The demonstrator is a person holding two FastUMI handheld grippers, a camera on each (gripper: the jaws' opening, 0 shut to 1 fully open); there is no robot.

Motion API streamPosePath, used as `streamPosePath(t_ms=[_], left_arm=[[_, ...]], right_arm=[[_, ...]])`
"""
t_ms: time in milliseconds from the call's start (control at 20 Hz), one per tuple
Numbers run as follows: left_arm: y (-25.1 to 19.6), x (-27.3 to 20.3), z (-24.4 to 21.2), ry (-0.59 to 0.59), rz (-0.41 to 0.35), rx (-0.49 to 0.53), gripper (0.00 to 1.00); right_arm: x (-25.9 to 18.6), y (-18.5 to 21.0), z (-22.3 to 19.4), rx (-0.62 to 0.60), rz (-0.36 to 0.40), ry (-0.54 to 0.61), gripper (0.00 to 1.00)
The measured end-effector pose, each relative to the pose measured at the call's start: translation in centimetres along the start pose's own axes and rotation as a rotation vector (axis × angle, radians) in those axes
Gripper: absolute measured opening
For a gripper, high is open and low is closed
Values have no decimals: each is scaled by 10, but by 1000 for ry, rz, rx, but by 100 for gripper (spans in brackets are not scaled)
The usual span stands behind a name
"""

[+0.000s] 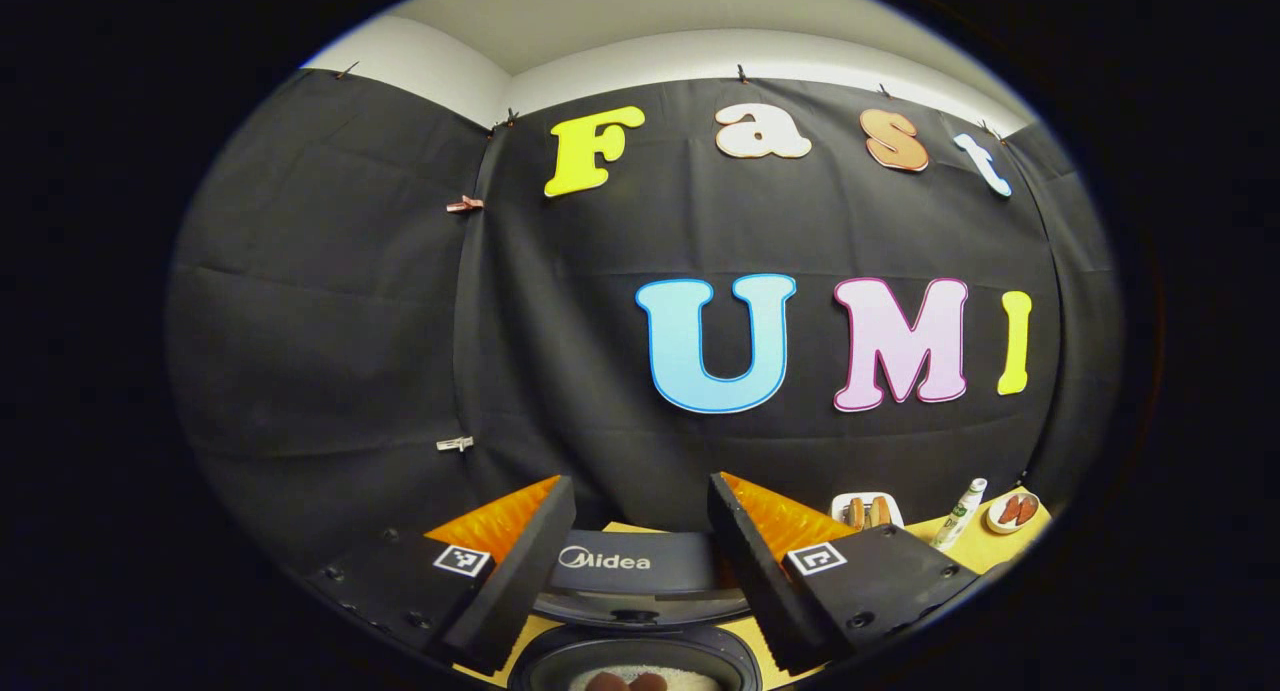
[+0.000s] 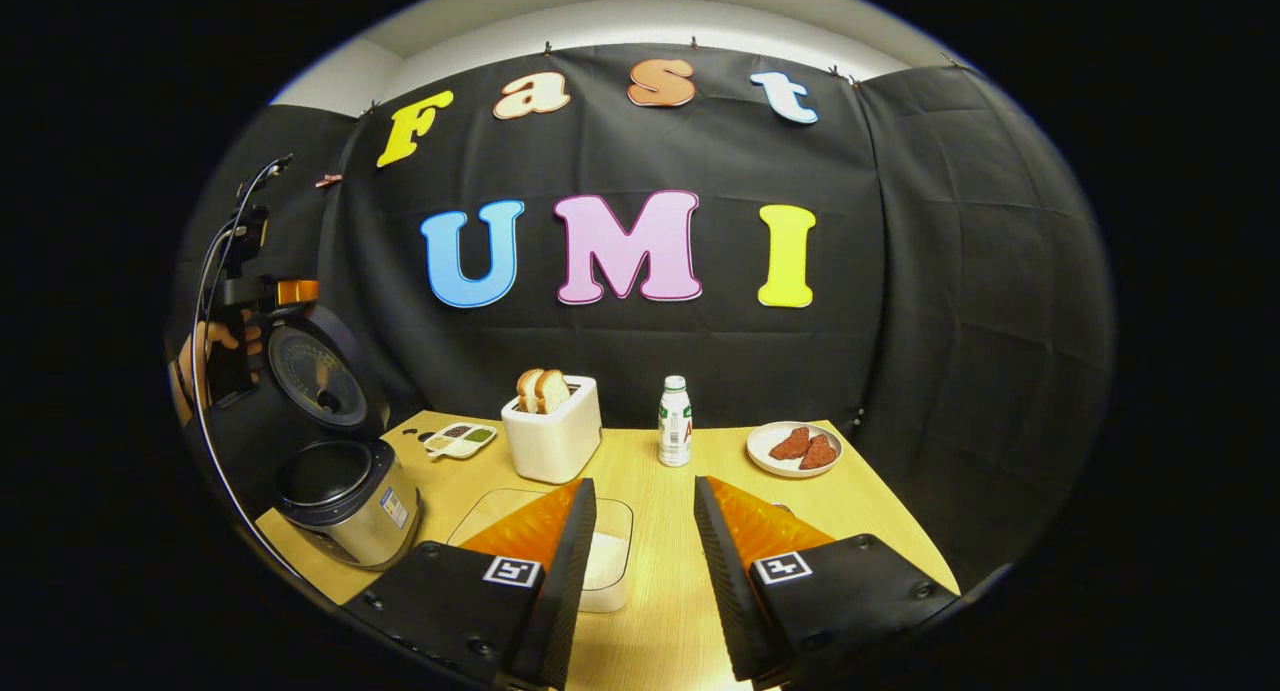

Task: Close the left gripper, press the button to open the rice cooker; take a wooden spoon from the chopstick holder with the right hand, scoop a spoonful of rice and pour it into the rice cooker, then put the wooden spoon back into the chopstick holder.

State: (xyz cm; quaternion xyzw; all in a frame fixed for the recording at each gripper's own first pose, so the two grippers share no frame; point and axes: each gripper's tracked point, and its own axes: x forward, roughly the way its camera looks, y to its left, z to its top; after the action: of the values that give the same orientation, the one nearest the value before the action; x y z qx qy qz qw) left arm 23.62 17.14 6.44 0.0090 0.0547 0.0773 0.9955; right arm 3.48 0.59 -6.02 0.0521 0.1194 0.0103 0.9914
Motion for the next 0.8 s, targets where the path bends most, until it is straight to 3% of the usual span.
streamPosePath(t_ms=[150, 800], left_arm=[[0, -5, -2, -8, -9, 41, 94], [-1, -49, -22, 28, -2, 27, 95]], right_arm=[[1, 0, 0, 0, 1, -1, 62], [1, 25, 8, -42, 90, -24, 62]])
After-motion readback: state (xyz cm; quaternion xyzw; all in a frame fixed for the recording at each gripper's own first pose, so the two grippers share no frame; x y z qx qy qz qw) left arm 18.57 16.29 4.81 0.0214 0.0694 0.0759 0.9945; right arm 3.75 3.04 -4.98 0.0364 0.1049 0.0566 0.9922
